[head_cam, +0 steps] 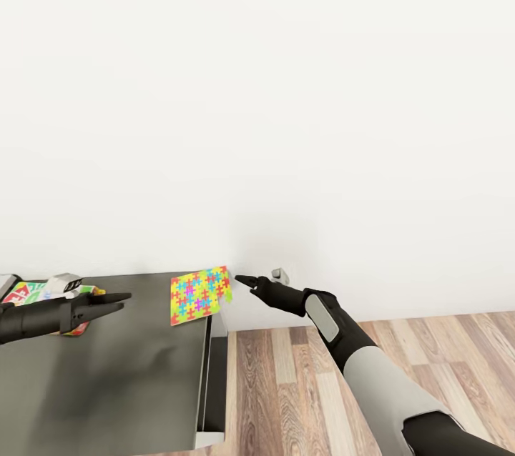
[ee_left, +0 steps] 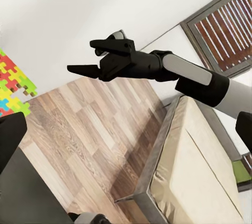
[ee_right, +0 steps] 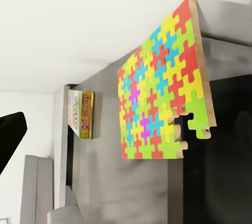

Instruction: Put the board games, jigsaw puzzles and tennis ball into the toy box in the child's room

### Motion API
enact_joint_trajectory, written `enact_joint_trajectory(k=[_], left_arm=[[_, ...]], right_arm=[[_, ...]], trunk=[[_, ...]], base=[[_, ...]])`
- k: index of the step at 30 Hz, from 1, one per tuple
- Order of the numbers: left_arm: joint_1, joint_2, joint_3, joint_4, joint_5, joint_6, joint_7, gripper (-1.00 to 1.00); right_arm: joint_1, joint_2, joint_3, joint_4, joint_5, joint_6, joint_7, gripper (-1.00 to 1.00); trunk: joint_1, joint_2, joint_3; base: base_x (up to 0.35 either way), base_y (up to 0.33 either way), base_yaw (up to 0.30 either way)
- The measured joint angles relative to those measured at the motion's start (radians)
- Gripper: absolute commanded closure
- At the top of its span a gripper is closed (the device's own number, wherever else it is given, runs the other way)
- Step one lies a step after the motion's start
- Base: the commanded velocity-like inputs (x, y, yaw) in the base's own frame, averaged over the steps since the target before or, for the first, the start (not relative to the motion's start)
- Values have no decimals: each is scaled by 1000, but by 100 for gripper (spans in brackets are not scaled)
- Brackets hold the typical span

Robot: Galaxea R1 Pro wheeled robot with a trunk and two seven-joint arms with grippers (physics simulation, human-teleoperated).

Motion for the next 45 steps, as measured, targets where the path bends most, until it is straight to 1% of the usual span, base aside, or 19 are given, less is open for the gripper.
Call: enact_joint_trajectory(k=[6,11,16,20,26,31,37,45], left_arm=[[0,0,1,0,0,6,0,-100],[0,1,1,-3,0,7,0,-100],[0,2,1,-3,0,8,0,-100],[0,1,1,-4,0,9,0,-100],[0,1,1,-5,0,9,0,-100],[0,1,1,-5,0,16,0,-100],[1,1,0,-12,1,32,0,-100],[0,1,6,-13,1,46,0,-100]], right_arm=[[1,2,0,9,1,14,-13,-100],[-9,5,-3,68,-1,39,-71,-100],[-19,4,-3,90,-3,46,-89,-100],[-22,2,-3,94,-2,48,-87,-100],[-25,-14,-4,96,-6,50,-84,-100],[-25,-20,-4,94,-10,50,-80,-100],[-28,-22,-4,91,-10,52,-77,-100],[-28,-16,-4,88,-10,51,-77,-100]], trunk=[[23,-42,-19],[42,-77,-35],[61,-112,-50],[77,-140,-63],[100,-182,-82],[119,-217,-97],[142,-259,-116],[173,-315,-141]], base=[[0,0,0],[0,0,0],[0,0,0],[0,0,0],[0,0,0],[0,0,0],[0,0,0],[0,0,0]])
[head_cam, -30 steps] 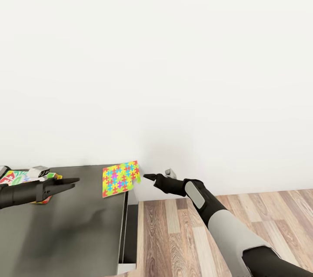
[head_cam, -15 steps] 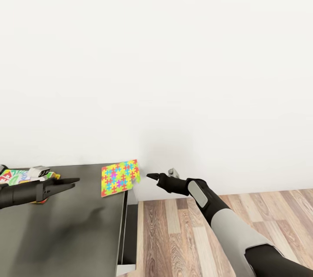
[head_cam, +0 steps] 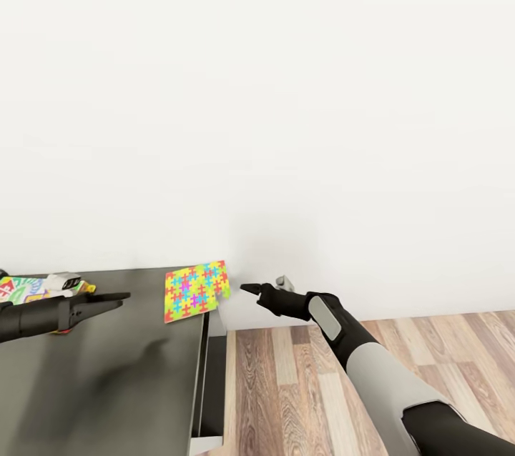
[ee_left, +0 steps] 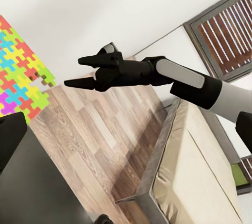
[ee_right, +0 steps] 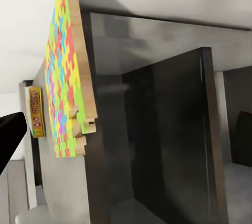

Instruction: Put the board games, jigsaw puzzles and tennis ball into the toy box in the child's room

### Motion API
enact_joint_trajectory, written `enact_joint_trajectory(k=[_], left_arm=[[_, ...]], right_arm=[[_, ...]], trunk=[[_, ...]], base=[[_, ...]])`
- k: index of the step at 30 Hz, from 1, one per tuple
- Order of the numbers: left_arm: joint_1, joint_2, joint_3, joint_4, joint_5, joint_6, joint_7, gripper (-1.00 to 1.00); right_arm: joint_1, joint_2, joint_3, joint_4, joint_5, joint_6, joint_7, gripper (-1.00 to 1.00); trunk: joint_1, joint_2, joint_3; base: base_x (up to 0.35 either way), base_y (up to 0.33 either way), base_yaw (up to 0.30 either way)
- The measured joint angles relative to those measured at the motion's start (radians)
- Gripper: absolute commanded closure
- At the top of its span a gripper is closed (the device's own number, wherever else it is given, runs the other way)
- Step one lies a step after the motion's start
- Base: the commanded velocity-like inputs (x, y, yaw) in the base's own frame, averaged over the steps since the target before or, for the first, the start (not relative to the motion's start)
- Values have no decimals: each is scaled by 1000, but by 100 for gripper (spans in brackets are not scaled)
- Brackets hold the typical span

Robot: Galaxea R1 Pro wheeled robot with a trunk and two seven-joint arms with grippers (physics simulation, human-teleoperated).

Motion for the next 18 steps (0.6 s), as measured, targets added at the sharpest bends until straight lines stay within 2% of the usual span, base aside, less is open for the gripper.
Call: enact_joint_trajectory(k=[6,12,18], left_arm=[[0,1,7,0,0,1,0,-100],[0,1,10,-1,0,2,0,-100],[0,2,11,-2,0,3,0,-100]], right_arm=[[0,0,0,-1,0,1,4,-100],[0,1,1,-1,2,0,53,-100],[0,1,2,-2,8,1,102,-100]], trunk=[[23,-42,-19],[46,-84,-38],[46,-84,-38]], base=[[0,0,0],[0,0,0],[0,0,0]])
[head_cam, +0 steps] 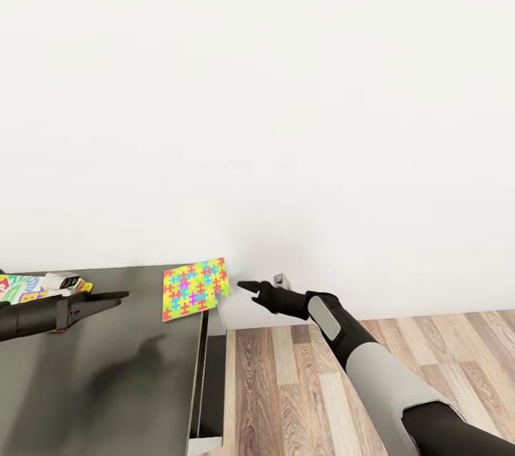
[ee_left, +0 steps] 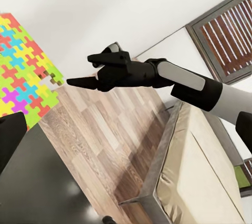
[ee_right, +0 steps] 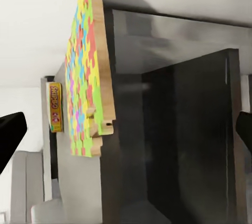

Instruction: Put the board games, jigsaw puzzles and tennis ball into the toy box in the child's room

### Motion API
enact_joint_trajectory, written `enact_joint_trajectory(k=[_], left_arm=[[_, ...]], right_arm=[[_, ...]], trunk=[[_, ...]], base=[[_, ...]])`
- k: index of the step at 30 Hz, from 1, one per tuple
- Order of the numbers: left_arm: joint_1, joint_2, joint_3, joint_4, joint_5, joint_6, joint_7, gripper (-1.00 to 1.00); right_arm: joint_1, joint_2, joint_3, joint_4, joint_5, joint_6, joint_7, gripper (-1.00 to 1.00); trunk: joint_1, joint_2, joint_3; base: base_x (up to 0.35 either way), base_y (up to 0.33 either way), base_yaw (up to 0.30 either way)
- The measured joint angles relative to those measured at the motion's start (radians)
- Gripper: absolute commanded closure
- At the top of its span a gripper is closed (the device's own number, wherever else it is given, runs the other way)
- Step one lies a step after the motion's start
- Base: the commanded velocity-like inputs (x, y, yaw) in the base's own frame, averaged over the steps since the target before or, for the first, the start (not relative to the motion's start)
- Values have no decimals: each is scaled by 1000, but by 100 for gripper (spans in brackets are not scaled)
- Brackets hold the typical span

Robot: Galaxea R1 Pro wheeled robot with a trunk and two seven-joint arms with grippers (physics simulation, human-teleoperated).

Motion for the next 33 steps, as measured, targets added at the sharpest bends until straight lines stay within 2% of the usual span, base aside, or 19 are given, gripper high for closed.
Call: enact_joint_trajectory(k=[10,16,33], left_arm=[[0,0,0,0,0,2,0,-100],[0,1,0,0,0,2,0,-100],[0,0,-1,0,2,2,0,-100]], right_arm=[[2,-1,6,-45,3,-8,65,-100],[11,-7,-1,-86,-2,-9,73,-100],[14,-10,-2,-94,-4,-10,72,-100]], trunk=[[0,0,0],[0,0,0],[0,0,0]], base=[[0,0,0],[0,0,0],[0,0,0]])
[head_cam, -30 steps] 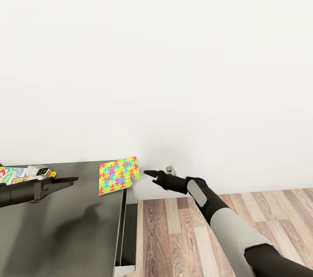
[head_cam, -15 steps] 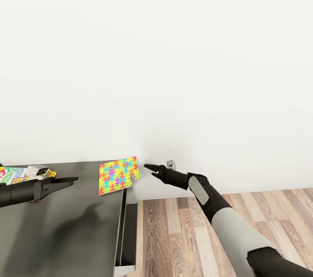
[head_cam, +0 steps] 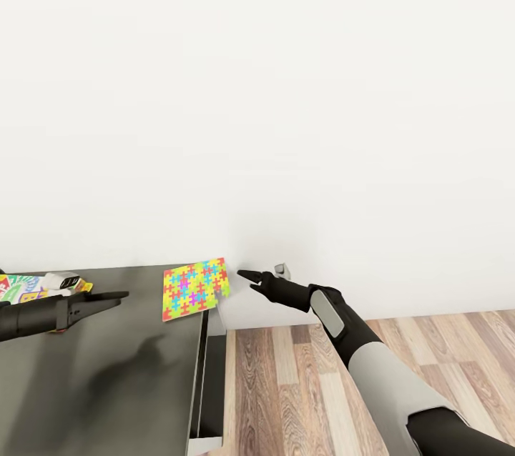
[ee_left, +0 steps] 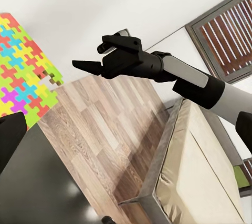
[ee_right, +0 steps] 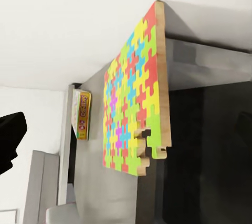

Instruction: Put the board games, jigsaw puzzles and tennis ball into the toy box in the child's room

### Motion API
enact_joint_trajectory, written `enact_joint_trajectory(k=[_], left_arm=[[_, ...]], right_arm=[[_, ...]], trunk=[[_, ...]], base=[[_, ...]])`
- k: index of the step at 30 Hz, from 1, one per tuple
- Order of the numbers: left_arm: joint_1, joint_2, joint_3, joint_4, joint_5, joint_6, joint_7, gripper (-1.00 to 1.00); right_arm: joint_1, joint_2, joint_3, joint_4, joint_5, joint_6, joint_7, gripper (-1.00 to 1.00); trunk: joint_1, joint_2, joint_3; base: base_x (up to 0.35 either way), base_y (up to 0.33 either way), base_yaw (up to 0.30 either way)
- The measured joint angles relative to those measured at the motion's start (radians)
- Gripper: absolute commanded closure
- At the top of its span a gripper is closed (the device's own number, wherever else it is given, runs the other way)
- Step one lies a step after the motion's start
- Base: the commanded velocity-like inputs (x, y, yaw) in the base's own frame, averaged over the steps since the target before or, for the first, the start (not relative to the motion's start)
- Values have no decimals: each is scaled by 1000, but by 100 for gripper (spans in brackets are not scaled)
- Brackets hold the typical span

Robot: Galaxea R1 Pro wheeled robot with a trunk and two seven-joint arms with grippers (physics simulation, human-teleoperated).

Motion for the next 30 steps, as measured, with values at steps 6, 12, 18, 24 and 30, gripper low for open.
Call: enact_joint_trajectory(k=[6,12,18,24,30], left_arm=[[1,0,0,0,0,0,0,-100],[0,-1,0,0,0,0,0,-100],[0,-1,0,0,0,0,0,-100],[0,-1,0,0,0,0,0,-100],[1,-1,1,0,0,0,0,-100]], right_arm=[[0,0,0,0,0,-2,1,-100],[0,0,1,0,0,-4,2,-100],[0,1,1,0,0,-4,3,-100],[0,1,1,0,1,-4,3,-100],[0,1,1,0,1,-5,3,-100]], trunk=[[0,0,0],[8,-14,-6],[19,-35,-16],[19,-35,-16],[19,-35,-16]], base=[[0,0,0],[0,0,0],[0,0,0],[0,0,0],[0,0,0]])
